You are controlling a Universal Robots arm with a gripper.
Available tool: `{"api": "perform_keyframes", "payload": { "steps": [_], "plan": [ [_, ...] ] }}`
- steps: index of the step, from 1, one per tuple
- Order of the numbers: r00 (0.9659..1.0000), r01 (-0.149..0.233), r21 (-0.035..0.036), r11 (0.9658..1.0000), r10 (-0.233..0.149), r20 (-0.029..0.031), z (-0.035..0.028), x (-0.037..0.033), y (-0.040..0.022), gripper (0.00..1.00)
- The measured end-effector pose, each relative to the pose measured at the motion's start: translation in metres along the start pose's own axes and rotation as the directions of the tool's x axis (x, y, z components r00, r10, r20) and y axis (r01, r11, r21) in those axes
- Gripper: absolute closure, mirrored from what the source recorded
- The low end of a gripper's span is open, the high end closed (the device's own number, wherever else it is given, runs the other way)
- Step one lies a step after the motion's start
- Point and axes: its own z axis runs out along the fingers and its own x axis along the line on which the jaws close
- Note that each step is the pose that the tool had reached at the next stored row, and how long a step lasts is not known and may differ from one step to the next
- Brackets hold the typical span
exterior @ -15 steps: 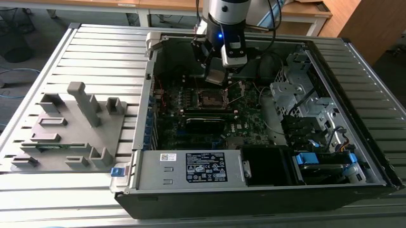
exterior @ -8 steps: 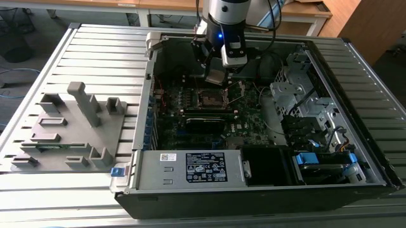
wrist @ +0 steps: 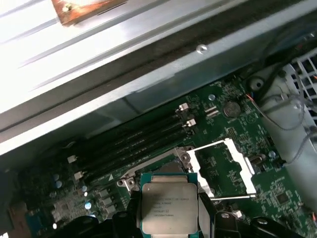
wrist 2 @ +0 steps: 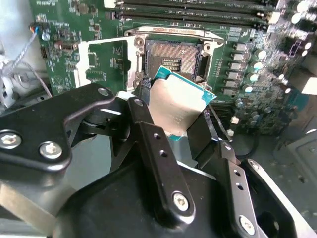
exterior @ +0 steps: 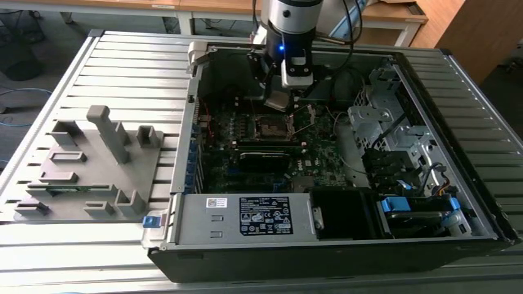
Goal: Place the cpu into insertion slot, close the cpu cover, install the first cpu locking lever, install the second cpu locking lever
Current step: 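Place the cpu into insertion slot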
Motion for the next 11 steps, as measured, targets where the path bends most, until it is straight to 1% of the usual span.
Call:
{"api": "perform_keyframes", "payload": {
  "steps": [3,6,9,11],
  "plan": [
    [0.9986,-0.054,-0.001,0.9986,0.054,0.0046,0.0018,0.0,-0.0002,0.46],
    [0.994,-0.109,-0.0025,0.9941,0.109,0.0093,0.0038,-0.0001,-0.0003,0.46],
    [0.9867,-0.162,-0.0041,0.9868,0.162,0.0138,0.0057,-0.0001,-0.0005,0.46],
    [0.98,-0.198,-0.0053,0.9801,0.198,0.0168,0.007,-0.0001,-0.0006,0.46]
  ]
}}
